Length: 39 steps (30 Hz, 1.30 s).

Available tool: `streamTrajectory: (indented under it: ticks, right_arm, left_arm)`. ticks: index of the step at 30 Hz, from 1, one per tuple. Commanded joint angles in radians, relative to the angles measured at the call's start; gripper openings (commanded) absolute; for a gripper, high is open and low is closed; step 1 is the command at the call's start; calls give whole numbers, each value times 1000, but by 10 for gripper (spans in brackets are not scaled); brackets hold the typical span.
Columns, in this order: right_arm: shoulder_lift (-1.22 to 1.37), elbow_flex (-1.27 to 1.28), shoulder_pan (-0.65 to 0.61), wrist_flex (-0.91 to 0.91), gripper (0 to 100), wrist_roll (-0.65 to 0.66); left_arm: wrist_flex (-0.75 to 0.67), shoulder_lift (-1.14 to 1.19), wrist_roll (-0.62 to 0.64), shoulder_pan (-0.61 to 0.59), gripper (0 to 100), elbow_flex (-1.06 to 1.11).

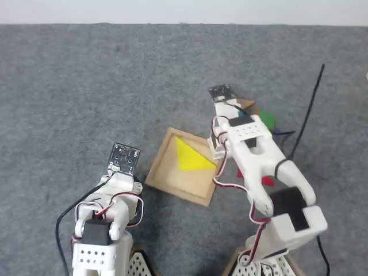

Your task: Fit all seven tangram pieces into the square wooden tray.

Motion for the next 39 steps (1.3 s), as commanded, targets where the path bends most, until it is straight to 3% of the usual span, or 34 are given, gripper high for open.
streamTrajectory:
  ticks: [1,9,15,22,39]
  right_arm:
    - [47,-92,-61,-28,350,-11]
    - [-68,-112,-82,2,350,-49]
    - [-252,72,-214,-7,350,-41]
    - [-297,203,-343,-1,350,-18]
    - [-274,212,-340,-48,350,-9]
  left_arm:
    - [5,-9,5,0,15,-5]
    - [5,-9,5,0,15,-5]
    - [5,-9,5,-2,15,-5]
    - [5,-9,5,-3,15,-5]
    - [5,-9,5,-3,15,-5]
